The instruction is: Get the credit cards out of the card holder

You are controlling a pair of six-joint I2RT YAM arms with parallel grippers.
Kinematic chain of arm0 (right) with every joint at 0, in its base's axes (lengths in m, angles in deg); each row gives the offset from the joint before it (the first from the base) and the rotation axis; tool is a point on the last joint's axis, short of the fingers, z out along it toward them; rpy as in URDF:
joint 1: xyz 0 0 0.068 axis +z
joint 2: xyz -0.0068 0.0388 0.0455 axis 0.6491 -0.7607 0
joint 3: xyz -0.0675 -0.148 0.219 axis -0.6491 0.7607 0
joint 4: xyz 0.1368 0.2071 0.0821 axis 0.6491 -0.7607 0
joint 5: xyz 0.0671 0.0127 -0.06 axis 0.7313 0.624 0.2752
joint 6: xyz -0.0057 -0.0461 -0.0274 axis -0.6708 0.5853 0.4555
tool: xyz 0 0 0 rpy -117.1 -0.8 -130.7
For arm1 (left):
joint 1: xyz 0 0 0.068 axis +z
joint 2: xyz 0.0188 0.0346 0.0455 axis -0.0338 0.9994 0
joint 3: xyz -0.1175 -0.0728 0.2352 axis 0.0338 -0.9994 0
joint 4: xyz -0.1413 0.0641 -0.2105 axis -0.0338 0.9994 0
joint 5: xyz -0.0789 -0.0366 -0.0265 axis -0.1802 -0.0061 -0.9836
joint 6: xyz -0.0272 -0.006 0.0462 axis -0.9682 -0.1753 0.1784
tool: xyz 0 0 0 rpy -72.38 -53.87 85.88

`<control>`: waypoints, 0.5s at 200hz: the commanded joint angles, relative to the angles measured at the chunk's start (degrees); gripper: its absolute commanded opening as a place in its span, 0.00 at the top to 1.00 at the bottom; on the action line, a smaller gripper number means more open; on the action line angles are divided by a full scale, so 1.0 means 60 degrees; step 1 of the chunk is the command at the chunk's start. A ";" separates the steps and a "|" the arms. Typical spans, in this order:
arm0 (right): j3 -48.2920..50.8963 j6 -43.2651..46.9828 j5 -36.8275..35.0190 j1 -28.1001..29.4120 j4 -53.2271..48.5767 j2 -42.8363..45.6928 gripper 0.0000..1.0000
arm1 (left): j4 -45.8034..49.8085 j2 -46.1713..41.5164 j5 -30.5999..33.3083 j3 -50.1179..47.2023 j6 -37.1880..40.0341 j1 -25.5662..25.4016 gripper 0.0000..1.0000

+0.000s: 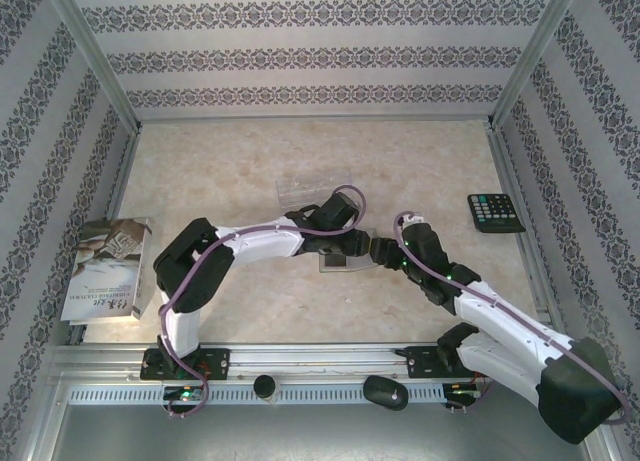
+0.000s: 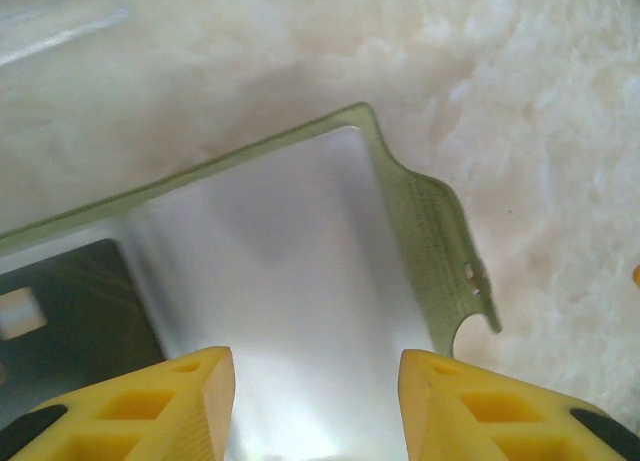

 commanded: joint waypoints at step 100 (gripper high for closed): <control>0.0263 -0.0372 0.0009 -0.0338 -0.0103 0.0991 0.44 | 0.0014 0.1119 -0.0355 0.1039 -0.0102 -0.0224 0.48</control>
